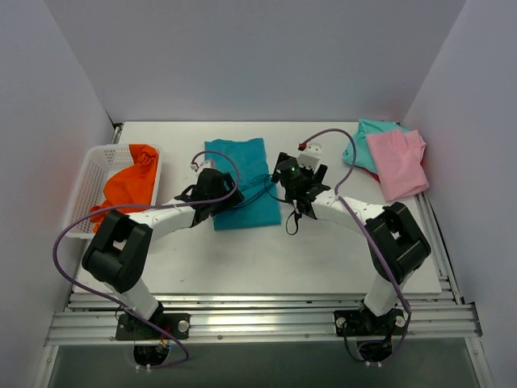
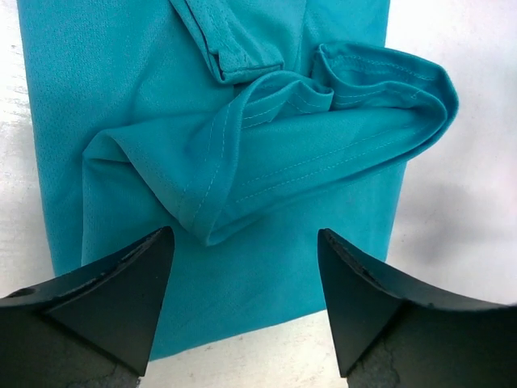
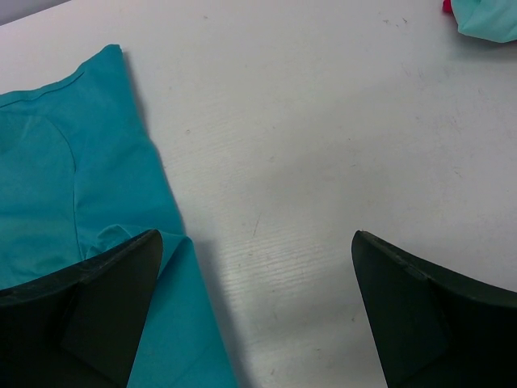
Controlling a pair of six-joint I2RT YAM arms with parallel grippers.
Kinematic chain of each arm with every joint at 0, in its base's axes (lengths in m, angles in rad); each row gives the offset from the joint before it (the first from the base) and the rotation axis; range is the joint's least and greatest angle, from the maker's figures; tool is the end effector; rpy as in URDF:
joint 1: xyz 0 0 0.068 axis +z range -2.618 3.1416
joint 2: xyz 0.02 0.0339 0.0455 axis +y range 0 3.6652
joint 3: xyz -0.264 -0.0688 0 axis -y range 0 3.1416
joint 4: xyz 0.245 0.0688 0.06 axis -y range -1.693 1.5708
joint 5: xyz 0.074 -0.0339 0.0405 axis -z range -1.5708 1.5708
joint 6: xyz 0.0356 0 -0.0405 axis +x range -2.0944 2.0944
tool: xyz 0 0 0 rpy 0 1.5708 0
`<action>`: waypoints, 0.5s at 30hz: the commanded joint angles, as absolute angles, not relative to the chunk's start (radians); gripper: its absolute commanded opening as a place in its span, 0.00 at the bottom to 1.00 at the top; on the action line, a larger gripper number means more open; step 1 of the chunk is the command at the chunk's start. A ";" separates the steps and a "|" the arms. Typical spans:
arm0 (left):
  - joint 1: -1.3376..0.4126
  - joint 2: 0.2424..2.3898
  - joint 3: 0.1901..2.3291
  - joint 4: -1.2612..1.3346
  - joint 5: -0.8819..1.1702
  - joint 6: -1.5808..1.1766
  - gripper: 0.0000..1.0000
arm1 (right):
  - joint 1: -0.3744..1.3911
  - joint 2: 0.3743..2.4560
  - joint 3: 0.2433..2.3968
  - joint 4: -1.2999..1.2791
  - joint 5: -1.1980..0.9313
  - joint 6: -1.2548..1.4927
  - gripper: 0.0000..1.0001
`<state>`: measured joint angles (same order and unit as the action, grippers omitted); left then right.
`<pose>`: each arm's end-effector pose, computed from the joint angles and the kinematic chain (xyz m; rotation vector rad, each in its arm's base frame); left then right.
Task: Fold and stack the t-shirts
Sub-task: Fold the folded rectangular tshirt in 1/3 of the way
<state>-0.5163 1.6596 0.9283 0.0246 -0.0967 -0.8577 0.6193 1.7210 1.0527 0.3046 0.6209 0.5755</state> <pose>0.3053 -0.1693 0.1864 -0.4505 2.3051 -0.5989 0.3257 0.2067 0.2332 0.3638 1.8346 0.2237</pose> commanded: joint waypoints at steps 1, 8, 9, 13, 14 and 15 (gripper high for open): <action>-0.523 1.678 0.969 0.090 -0.113 -0.857 0.79 | 0.604 1.687 1.034 0.325 0.653 0.583 1.00; -0.523 1.701 0.985 0.083 -0.130 -0.859 0.44 | 0.586 1.697 1.022 0.333 0.647 0.586 1.00; -0.523 1.703 0.989 0.078 -0.130 -0.859 0.36 | 0.581 1.697 1.020 0.334 0.644 0.586 1.00; -0.522 1.718 1.000 0.060 -0.138 -0.857 0.28 | 0.575 1.695 1.012 0.337 0.641 0.588 1.00; -0.522 1.720 1.002 0.057 -0.140 -0.857 0.26 | 0.577 1.690 1.009 0.339 0.643 0.589 1.00; -0.519 1.721 1.008 0.052 -0.141 -0.854 0.24 | 0.574 1.689 1.006 0.337 0.641 0.589 1.00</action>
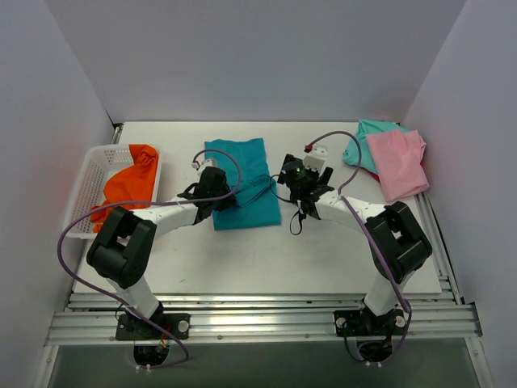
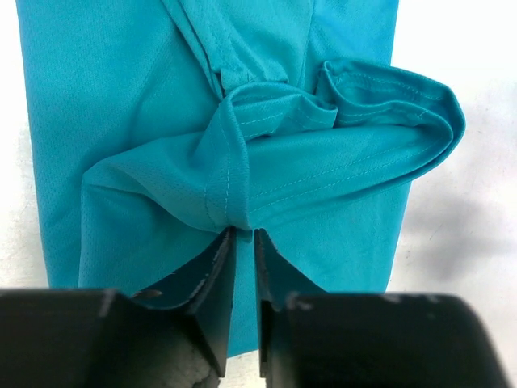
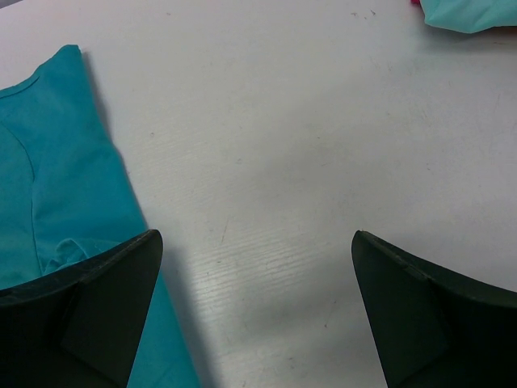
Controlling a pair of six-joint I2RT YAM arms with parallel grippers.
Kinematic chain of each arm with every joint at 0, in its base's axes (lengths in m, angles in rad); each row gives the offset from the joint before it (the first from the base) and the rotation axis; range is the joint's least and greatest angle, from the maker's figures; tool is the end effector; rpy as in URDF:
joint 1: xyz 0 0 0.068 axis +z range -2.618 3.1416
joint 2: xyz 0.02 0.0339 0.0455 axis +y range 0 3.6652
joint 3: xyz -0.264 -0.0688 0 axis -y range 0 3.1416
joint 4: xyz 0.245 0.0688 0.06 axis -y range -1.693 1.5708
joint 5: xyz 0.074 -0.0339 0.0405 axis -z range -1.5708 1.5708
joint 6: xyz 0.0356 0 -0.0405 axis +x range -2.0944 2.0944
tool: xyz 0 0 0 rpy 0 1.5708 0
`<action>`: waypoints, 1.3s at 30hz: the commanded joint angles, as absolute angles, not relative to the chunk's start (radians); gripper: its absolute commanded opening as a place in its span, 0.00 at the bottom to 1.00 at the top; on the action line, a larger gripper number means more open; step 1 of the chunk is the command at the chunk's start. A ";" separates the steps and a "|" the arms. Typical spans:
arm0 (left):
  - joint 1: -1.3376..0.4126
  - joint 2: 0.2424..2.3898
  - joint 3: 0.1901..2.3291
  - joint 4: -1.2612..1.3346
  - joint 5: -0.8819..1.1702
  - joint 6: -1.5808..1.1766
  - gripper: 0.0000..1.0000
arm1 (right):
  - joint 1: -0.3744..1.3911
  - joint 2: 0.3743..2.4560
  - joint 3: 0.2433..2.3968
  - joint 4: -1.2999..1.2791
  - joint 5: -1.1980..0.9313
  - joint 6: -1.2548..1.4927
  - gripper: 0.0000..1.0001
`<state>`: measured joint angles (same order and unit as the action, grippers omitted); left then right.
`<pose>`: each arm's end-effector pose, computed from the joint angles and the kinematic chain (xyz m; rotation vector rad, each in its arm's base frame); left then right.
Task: Fold and stack the t-shirts
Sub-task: Fold the folded rectangular tshirt in 1/3 of the way
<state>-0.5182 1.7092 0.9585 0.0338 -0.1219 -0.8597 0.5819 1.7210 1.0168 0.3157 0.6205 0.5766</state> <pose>0.3139 -0.1740 0.1799 -0.4633 2.3033 -0.5686 0.3291 0.1918 0.2226 0.3923 1.8470 0.1830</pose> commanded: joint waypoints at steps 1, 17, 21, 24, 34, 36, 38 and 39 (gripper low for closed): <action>-0.518 1.724 1.009 0.049 -0.141 -0.856 0.22 | 0.572 1.686 1.005 0.337 0.641 0.589 1.00; -0.474 1.735 1.028 0.006 -0.172 -0.832 0.02 | 0.568 1.671 0.977 0.356 0.627 0.598 1.00; -0.427 1.749 1.051 0.002 -0.178 -0.813 0.02 | 0.565 1.672 0.974 0.360 0.624 0.600 1.00; -0.374 1.772 1.086 0.002 -0.175 -0.798 0.02 | 0.565 1.675 0.974 0.359 0.627 0.598 1.00; -0.236 1.957 1.299 -0.086 -0.074 -0.759 0.74 | 0.557 1.678 0.968 0.367 0.620 0.598 1.00; -0.224 1.991 1.333 -0.100 -0.066 -0.759 0.84 | 0.557 1.680 0.968 0.367 0.617 0.598 1.00; -0.215 1.990 1.347 -0.077 -0.066 -0.753 0.87 | 0.557 1.678 0.966 0.365 0.617 0.598 1.00; -0.212 1.967 1.342 -0.069 -0.067 -0.753 0.88 | 0.557 1.678 0.965 0.365 0.618 0.598 1.00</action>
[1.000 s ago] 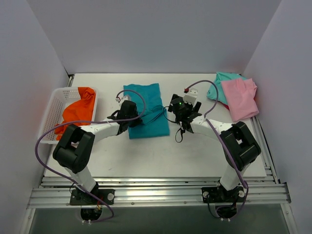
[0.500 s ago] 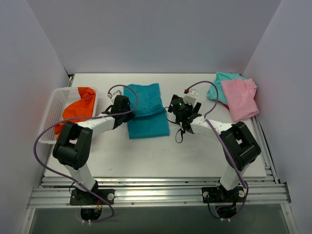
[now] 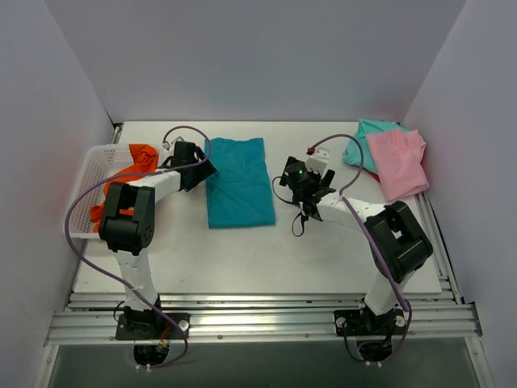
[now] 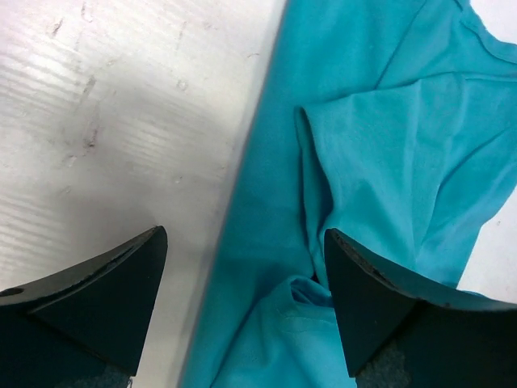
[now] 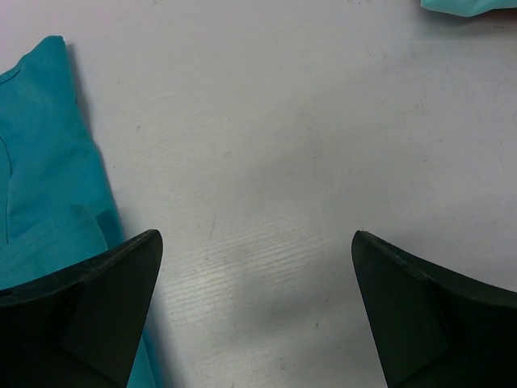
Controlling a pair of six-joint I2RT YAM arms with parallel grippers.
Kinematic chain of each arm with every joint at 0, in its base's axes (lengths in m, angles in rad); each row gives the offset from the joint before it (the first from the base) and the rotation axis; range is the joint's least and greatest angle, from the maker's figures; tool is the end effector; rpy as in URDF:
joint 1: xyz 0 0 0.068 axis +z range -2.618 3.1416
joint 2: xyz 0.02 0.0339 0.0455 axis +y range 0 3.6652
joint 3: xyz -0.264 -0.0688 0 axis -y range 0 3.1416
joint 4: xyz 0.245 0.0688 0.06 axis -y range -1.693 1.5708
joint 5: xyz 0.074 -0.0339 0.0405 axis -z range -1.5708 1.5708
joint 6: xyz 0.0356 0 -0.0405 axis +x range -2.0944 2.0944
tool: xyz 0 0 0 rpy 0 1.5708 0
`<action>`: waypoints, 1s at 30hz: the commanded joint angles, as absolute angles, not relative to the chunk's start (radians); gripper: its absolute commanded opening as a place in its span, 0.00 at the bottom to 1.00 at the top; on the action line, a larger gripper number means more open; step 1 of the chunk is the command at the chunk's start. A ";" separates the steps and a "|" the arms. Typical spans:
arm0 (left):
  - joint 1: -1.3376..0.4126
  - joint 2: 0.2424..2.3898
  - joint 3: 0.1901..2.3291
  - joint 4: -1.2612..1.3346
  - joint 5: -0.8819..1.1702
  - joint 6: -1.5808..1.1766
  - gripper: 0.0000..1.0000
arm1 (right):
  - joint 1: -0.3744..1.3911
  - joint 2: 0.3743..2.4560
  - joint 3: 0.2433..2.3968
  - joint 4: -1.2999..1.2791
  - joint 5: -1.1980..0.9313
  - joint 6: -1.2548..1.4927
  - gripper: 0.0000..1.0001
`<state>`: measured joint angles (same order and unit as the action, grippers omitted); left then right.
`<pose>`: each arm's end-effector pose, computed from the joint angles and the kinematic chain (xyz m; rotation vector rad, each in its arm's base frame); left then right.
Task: Fold and stack the t-shirts
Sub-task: Fold the folded rectangular tshirt in 1/3 of the way, then grab one side of the 2/3 rectangular tshirt with both arms
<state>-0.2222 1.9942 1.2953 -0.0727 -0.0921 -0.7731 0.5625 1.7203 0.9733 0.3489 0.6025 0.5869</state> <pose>0.4232 -0.0922 0.1662 -0.6891 2.2684 -0.3819 0.3281 0.1830 0.2121 0.4068 1.8562 0.1867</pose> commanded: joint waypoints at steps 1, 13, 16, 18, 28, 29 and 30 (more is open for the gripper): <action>-0.207 1.947 1.335 -0.054 -0.078 -0.753 0.88 | 0.557 1.674 0.960 0.367 0.620 0.600 1.00; -0.294 1.422 0.839 0.024 -0.152 -0.853 0.87 | 0.578 1.465 0.707 0.586 0.447 0.670 0.99; -0.377 1.330 0.714 0.063 -0.204 -0.891 0.87 | 0.597 1.422 0.595 0.727 0.320 0.710 0.98; -0.420 1.287 0.671 0.069 -0.241 -0.922 0.87 | 0.606 1.419 0.528 0.843 0.238 0.742 0.98; -0.512 1.308 0.583 0.098 -0.261 -0.971 0.87 | 0.778 1.606 0.466 1.098 0.144 0.834 0.96; -0.514 1.321 0.578 0.098 -0.261 -0.976 0.87 | 0.785 1.627 0.468 1.114 0.134 0.841 0.96; -0.514 1.325 0.575 0.109 -0.261 -0.979 0.87 | 0.787 1.670 0.471 1.126 0.126 0.850 0.96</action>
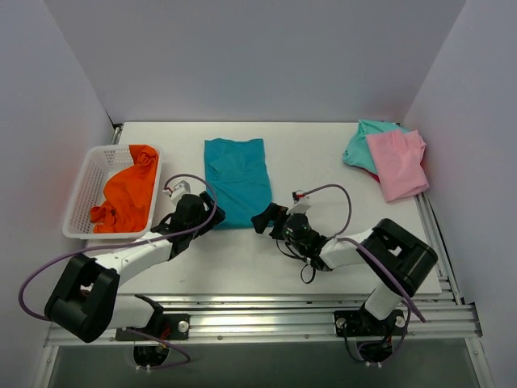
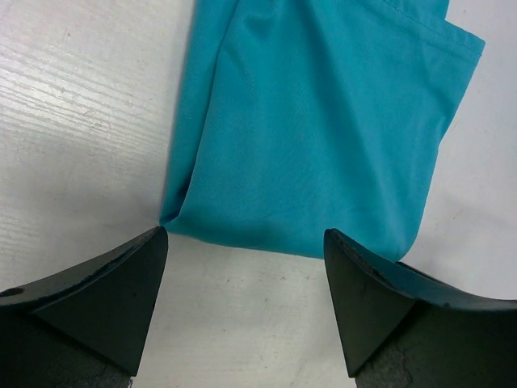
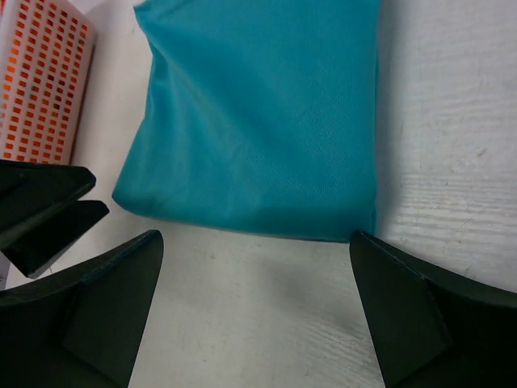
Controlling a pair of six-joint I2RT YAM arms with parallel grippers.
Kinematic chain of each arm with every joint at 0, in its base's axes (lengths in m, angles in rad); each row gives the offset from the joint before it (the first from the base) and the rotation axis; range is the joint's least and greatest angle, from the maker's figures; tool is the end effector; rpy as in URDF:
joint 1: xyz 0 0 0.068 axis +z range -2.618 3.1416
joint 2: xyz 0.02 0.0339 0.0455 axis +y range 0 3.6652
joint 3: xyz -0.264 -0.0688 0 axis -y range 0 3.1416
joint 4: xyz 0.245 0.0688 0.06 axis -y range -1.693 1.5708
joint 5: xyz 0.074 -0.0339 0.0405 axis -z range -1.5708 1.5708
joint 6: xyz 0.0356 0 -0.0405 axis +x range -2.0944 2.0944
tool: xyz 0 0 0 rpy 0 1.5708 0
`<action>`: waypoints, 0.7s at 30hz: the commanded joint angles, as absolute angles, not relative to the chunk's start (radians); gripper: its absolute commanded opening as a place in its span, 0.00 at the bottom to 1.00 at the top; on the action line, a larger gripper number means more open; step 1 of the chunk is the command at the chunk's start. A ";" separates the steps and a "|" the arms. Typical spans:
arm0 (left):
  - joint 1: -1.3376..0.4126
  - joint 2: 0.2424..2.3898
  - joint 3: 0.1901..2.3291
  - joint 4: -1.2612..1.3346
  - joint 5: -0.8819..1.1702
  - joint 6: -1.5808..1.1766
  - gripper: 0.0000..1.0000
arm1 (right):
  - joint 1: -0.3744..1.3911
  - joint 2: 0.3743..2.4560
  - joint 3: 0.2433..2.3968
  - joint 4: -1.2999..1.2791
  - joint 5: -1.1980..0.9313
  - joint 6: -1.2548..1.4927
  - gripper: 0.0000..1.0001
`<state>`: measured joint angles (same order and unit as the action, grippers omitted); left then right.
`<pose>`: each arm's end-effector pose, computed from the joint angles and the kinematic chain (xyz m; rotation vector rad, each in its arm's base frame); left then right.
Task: Fold and stack the t-shirts
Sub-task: Grab one side of the 2/3 rectangular tshirt with both arms
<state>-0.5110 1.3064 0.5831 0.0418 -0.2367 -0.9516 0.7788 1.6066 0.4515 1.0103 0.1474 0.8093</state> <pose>0.2298 -0.1192 0.1827 -0.6241 2.1960 -0.5236 0.2110 0.2009 0.1617 0.1445 1.8247 1.0321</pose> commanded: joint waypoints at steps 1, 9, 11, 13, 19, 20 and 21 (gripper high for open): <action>-0.514 1.328 0.572 0.113 -0.258 -0.980 0.87 | 0.787 1.690 0.471 1.153 0.118 0.863 0.96; -0.512 1.327 0.572 0.103 -0.261 -0.977 0.87 | 0.788 1.712 0.476 1.132 0.133 0.862 0.95; -0.514 1.328 0.568 0.107 -0.265 -0.977 0.87 | 0.790 1.680 0.474 1.074 0.170 0.850 0.95; -0.514 1.333 0.565 0.112 -0.259 -0.979 0.87 | 0.792 1.626 0.477 1.007 0.210 0.830 0.95; -0.514 1.324 0.566 0.109 -0.259 -0.982 0.87 | 0.822 1.459 0.500 0.777 0.346 0.789 0.95; -0.515 1.318 0.568 0.110 -0.259 -0.982 0.87 | 0.822 1.447 0.502 0.763 0.374 0.785 0.95; -0.515 1.316 0.568 0.104 -0.262 -0.983 0.87 | 0.822 1.437 0.503 0.755 0.380 0.781 0.96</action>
